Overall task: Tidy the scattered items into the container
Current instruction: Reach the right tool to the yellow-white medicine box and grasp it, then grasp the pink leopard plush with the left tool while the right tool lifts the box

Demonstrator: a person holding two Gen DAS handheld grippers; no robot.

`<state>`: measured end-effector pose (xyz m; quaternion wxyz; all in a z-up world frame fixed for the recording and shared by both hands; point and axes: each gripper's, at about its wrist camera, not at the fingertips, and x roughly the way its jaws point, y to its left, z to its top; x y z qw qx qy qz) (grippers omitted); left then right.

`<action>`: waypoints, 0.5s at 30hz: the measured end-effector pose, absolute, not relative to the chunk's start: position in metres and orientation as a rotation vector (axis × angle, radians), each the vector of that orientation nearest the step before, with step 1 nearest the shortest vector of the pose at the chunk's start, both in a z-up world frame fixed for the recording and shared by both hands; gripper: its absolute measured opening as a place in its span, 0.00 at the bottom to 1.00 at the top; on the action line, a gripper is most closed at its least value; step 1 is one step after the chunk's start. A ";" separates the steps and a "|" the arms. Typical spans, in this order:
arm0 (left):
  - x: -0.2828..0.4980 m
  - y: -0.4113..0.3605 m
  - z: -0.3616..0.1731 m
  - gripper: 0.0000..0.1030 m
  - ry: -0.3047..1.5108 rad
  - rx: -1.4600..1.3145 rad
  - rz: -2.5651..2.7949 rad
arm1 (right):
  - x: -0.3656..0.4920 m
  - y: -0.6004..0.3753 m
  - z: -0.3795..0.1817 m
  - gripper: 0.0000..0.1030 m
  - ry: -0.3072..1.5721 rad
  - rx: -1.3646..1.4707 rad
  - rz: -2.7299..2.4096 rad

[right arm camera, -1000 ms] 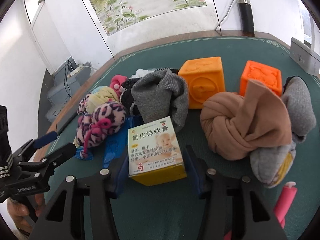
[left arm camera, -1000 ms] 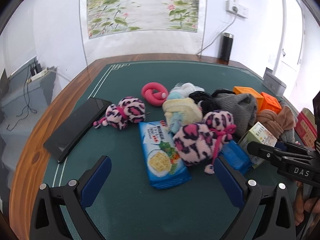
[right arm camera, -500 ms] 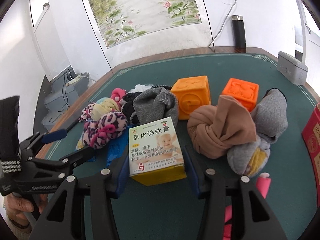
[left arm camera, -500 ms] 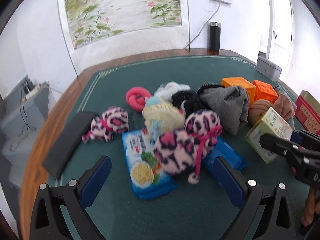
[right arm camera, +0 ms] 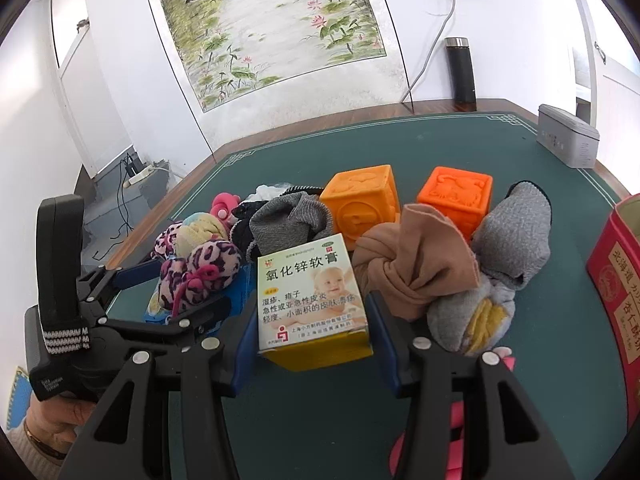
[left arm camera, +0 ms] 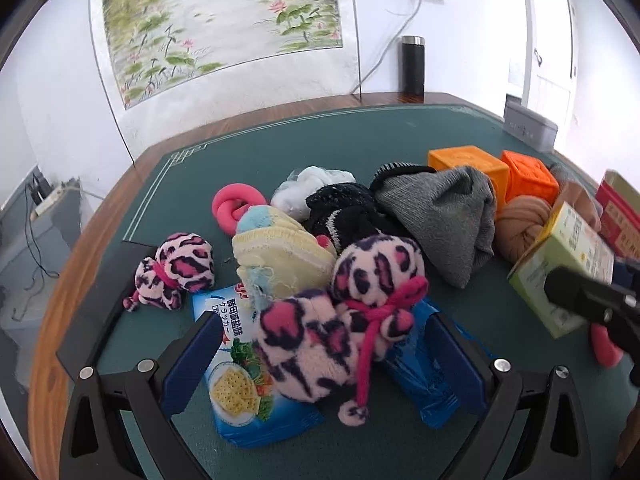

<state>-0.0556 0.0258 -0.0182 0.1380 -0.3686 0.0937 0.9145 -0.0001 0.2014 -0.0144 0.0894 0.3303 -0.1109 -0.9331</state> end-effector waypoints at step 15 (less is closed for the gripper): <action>-0.046 0.014 -0.010 0.54 0.103 -1.022 2.601 | 0.001 0.197 -0.019 0.53 -0.293 0.973 -2.764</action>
